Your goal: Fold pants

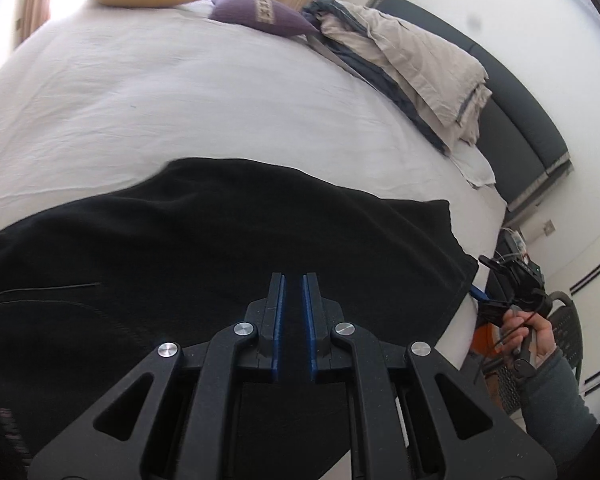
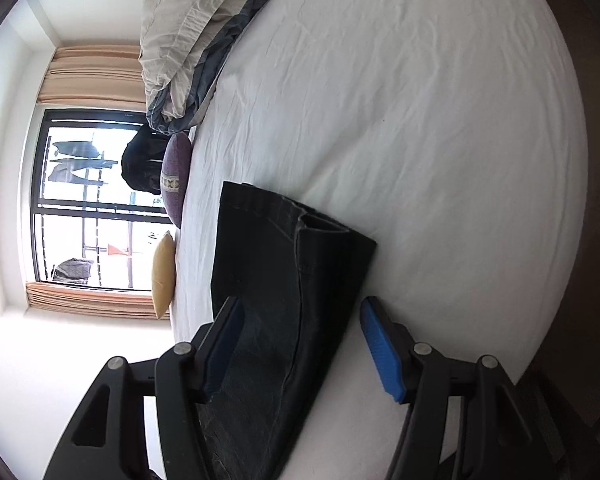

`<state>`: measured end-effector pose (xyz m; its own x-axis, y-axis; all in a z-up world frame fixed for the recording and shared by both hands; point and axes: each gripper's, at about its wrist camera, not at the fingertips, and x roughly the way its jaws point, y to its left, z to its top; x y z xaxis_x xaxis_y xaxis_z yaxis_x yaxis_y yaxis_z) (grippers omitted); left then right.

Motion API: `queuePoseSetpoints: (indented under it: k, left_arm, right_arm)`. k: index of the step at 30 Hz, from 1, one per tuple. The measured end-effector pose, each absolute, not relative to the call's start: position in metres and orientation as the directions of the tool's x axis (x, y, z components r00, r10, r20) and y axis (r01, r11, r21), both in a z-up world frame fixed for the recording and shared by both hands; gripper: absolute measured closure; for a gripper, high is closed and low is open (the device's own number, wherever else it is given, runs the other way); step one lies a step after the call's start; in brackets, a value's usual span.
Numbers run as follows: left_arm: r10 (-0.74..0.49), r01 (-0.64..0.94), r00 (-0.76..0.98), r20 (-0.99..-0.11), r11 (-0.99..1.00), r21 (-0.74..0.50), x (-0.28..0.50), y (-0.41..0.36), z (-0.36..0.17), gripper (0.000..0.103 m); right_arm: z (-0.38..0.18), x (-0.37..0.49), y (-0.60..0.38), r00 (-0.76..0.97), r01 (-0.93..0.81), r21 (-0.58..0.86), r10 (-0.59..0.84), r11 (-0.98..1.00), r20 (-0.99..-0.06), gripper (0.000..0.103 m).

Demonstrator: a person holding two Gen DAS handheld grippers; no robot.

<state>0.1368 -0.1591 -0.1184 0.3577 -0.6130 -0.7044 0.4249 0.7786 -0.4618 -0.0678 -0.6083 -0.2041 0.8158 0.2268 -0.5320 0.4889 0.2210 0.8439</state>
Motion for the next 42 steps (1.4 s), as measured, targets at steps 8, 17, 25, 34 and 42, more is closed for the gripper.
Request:
queuePoseSetpoints:
  k: [8, 17, 25, 34, 42]
  left_arm:
    - [-0.655, 0.478, 0.215, -0.724, 0.717, -0.507, 0.154, -0.258, -0.155, 0.095]
    - [-0.692, 0.41, 0.176, -0.7, 0.698, -0.587, 0.158, -0.259, -0.206, 0.095]
    - [-0.699, 0.407, 0.181, -0.692, 0.694, -0.594, 0.154, -0.262, -0.212, 0.095]
    - [-0.707, 0.398, 0.173, -0.686, 0.687, -0.607, 0.163, -0.239, -0.212, 0.095]
    - [-0.704, 0.392, 0.172, -0.69, 0.691, -0.607, 0.166, -0.237, -0.212, 0.095]
  right_arm:
    - [-0.214, -0.061, -0.617, 0.83, 0.479, 0.858, 0.222, 0.187, -0.512, 0.046]
    - [-0.214, -0.055, -0.617, 0.834, 0.473, 0.857, 0.211, 0.204, -0.51, 0.046]
    - [-0.217, -0.053, -0.616, 0.823, 0.492, 0.845, 0.205, 0.211, -0.53, 0.078]
    - [-0.214, -0.059, -0.612, 0.823, 0.493, 0.834, 0.177, 0.249, -0.54, 0.085]
    - [-0.197, -0.053, -0.604, 0.799, 0.528, 0.78, 0.115, 0.335, -0.591, 0.09]
